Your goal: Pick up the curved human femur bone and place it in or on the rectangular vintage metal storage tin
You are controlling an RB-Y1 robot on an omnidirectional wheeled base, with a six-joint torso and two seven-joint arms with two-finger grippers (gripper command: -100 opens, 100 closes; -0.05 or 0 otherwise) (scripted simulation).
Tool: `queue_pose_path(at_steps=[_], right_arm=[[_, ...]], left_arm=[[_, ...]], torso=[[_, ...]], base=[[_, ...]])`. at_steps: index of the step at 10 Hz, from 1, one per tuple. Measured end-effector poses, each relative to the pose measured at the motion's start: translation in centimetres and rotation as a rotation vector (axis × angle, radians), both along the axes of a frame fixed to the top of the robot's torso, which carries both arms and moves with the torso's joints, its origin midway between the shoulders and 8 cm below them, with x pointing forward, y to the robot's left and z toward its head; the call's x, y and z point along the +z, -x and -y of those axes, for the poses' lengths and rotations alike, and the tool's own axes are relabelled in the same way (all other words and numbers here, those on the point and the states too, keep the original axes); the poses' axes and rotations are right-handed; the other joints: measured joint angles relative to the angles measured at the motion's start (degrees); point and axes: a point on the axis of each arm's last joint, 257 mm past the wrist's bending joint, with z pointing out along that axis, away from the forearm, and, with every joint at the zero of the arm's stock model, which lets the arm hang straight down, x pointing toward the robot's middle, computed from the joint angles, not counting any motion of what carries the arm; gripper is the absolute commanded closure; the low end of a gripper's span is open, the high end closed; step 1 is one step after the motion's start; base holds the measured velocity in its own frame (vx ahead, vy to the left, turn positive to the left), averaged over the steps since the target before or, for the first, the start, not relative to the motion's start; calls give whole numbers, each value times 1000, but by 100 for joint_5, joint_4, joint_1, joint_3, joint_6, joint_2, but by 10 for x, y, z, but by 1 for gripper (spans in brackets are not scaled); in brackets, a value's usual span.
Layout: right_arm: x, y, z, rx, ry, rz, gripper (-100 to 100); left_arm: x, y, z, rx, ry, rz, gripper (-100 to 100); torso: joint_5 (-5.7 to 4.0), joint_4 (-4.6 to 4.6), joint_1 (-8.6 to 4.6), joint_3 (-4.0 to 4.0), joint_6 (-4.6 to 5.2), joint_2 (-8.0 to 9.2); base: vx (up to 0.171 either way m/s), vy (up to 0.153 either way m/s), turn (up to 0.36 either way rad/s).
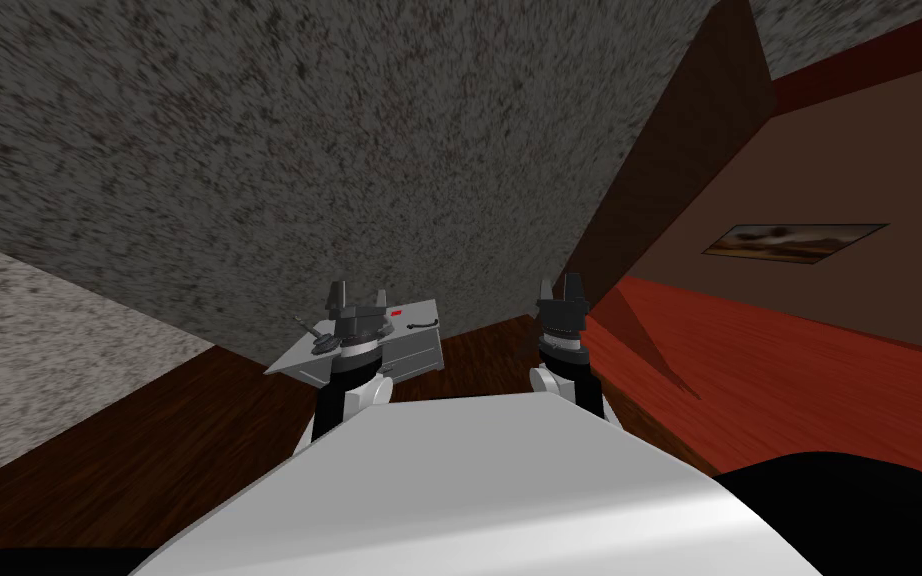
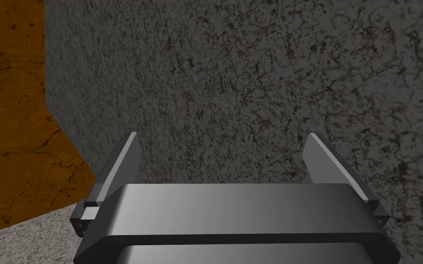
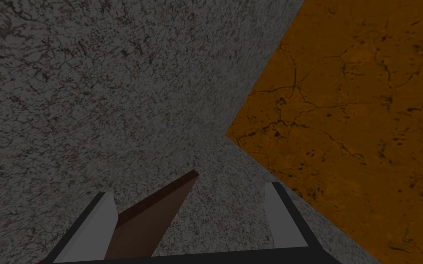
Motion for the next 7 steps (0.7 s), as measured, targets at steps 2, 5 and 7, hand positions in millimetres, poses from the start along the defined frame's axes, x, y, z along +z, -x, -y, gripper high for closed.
queue_pose_path(at_steps=[2,5,7], right_arm=[[0,0,0,0,0,0,0],[0,0,0,0,0,0,0],[0,0,0,0,0,0,0]], left_arm=[[-9,-14,4,-4,-34,-47,-100],[-27,-36,4,-2,-73,-130,-100],[-49,-56,5,4,-99,-197,-100]], torso=[[-3,1,-12,2,1,5],[-3,1,-14,3,1,5],[-3,1,-12,2,1,3]], base=[[-22,-36,-14],[-20,-38,-12],[-11,-27,-7]])
